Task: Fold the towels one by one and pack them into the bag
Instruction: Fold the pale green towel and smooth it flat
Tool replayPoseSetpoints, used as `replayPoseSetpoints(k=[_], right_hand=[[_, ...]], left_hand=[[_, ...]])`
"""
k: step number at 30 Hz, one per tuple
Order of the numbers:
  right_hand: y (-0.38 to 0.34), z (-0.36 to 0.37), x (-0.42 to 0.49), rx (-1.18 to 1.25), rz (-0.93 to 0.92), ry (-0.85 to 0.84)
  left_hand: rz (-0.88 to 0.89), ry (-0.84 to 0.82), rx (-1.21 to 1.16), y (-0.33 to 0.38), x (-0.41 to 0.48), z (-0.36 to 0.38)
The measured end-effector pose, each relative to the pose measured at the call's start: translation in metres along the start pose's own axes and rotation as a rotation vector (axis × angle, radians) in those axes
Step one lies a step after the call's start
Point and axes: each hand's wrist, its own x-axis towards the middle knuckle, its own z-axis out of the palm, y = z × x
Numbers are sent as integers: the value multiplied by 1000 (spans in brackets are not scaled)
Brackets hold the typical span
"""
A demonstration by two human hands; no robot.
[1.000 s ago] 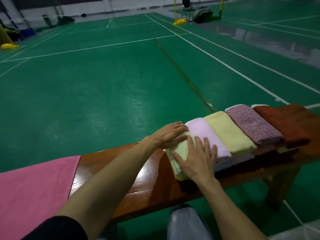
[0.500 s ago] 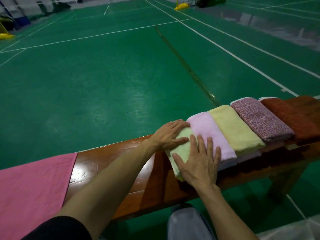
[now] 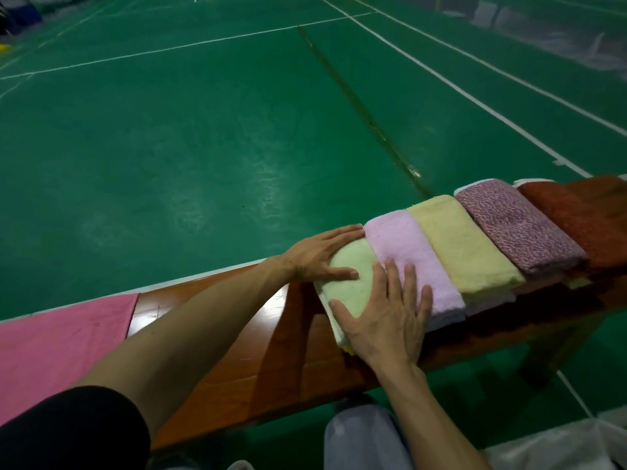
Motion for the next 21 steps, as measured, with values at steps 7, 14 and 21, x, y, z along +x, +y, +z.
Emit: replayPoseSetpoints(k=[7,14,21], right_hand=[[-4,-7,-1,-29,-3,-72],[-10,-47,13,-4,36,-364],[-67,-67,-11,151,-124,-138]], left_hand=[[-31,-36,83,11,-3,-4],[-166,154,-223,17,-42,-22],[-399,178,-350,-16,-150,-17]])
